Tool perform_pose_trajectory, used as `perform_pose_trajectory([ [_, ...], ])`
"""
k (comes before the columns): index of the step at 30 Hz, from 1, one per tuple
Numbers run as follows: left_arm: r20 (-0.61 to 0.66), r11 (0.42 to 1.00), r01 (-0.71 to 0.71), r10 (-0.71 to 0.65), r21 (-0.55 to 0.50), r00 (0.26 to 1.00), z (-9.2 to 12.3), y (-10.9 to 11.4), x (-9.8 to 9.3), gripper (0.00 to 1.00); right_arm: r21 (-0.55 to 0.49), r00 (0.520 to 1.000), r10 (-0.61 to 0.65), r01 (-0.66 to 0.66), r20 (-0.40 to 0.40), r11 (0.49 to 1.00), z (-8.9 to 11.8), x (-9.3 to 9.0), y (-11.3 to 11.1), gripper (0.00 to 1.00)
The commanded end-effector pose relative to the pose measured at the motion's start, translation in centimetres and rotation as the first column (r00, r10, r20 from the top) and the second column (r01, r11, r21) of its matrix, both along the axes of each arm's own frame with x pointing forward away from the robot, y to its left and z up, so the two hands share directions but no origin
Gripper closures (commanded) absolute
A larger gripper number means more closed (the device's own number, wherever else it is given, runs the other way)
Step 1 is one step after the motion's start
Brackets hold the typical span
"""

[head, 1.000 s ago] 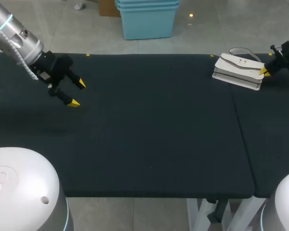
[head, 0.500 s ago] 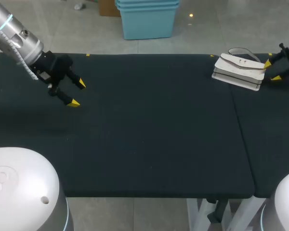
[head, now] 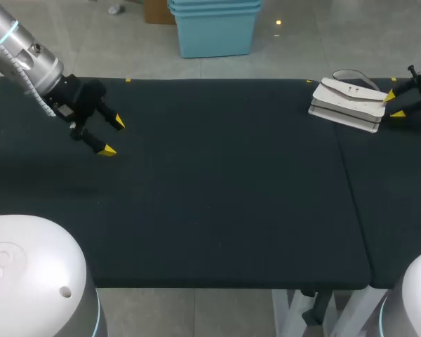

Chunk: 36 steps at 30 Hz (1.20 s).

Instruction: Pick up the bag, open it, inspect its contents, close it, and place it on the opposite side

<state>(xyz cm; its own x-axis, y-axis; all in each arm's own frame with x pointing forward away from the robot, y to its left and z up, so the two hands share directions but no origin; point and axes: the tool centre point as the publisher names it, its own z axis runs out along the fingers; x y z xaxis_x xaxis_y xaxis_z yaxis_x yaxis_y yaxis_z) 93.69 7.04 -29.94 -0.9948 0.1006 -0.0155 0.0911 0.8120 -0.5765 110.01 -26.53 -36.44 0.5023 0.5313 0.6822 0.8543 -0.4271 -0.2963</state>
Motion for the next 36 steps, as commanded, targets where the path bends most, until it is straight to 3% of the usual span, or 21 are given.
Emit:
perform_pose_trajectory([
  [1, 0.001, 1.000, 0.000, 0.000, -0.003, 1.000, -0.1, 0.0, 0.0, 0.00, -0.019, 0.999, -0.039, 0.039, 0.012, 0.999, 0.1, -0.2, 0.3, 0.55],
  [8, 0.001, 1.000, 0.000, 0.000, -0.003, 1.000, -0.1, 0.0, 0.0, 0.00, 0.002, 0.997, -0.067, 0.067, 0.028, 0.998, -0.1, 0.2, 0.9, 0.55],
  [18, 0.001, 1.000, 0.000, 0.000, -0.003, 1.000, -0.1, 0.0, 0.0, 0.00, 0.013, 0.997, -0.073, 0.073, 0.028, 0.997, -0.4, 0.3, 1.9, 0.64],
  [21, 0.001, 1.000, 0.000, 0.000, -0.003, 1.000, -0.1, 0.0, 0.0, 0.00, 0.020, 0.996, -0.078, 0.077, 0.037, 0.997, -0.1, 0.4, 2.1, 0.78],
  [23, 0.001, 1.000, 0.000, 0.000, -0.003, 1.000, -0.1, 0.0, 0.0, 0.00, 0.019, 0.997, -0.072, 0.071, 0.041, 0.997, 0.0, 0.3, 2.3, 1.00],
  [36, 0.001, 1.000, 0.000, 0.000, -0.003, 1.000, -0.1, 0.0, 0.0, 0.00, 0.082, 0.996, 0.078, -0.082, 0.041, 0.993, -0.2, -0.6, 4.4, 1.00],
])
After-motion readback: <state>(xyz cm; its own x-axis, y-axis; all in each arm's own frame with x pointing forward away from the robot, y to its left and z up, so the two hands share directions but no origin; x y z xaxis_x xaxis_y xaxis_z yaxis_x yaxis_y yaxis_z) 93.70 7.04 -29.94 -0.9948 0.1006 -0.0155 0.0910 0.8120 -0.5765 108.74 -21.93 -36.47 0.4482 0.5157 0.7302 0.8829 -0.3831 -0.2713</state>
